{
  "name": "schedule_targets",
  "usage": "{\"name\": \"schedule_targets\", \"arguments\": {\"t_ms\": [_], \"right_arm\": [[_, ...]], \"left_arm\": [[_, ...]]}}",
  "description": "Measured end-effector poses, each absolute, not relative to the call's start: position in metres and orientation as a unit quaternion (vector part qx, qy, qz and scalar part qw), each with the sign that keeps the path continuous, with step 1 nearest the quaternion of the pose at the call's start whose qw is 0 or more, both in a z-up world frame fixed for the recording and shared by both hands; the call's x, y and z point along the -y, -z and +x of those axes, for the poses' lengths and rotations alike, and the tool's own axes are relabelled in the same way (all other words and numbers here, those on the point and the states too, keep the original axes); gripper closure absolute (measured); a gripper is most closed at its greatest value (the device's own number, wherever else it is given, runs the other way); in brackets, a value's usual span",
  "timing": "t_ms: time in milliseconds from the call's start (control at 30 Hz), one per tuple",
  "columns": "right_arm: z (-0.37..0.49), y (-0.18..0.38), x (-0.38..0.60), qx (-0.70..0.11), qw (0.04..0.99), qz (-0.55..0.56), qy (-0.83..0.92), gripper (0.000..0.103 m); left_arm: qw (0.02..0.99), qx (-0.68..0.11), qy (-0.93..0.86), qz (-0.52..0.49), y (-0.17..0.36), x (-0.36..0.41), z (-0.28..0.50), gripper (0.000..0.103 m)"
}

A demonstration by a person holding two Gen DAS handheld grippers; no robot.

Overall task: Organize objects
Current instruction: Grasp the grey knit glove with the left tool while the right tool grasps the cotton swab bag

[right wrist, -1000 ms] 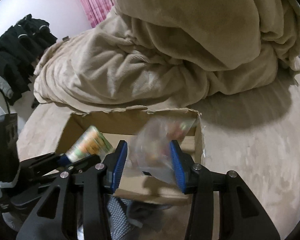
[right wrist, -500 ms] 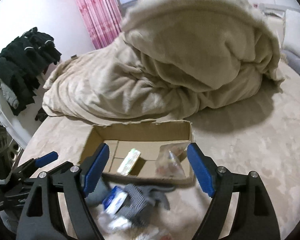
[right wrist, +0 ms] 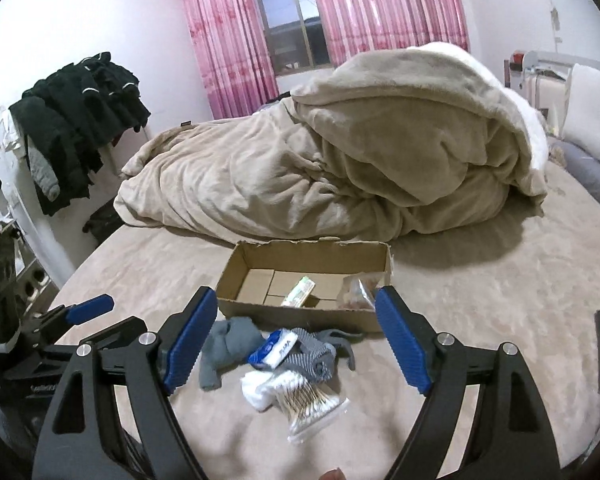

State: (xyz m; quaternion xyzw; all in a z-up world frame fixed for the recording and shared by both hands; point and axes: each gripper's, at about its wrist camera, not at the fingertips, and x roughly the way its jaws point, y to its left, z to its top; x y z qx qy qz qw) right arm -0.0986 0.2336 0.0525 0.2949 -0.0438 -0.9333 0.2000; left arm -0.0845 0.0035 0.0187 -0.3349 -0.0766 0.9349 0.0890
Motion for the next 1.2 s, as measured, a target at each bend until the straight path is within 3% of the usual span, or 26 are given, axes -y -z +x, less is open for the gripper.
{"name": "schedule_targets", "arguments": {"t_ms": [600,1200], "right_arm": [[-0.082,0.024,-0.21,0.01,0.22,0.368,0.903,0.019],[-0.121,0.094,-0.192,-0.023,0.217,0.433,0.874,0.019]], "left_arm": [[0.06,0.085,-0.909,-0.403,0.057,0.013,-0.072,0.006],[0.062,0.066,-0.901,-0.425,0.113,0.012,-0.13,0.006]]}}
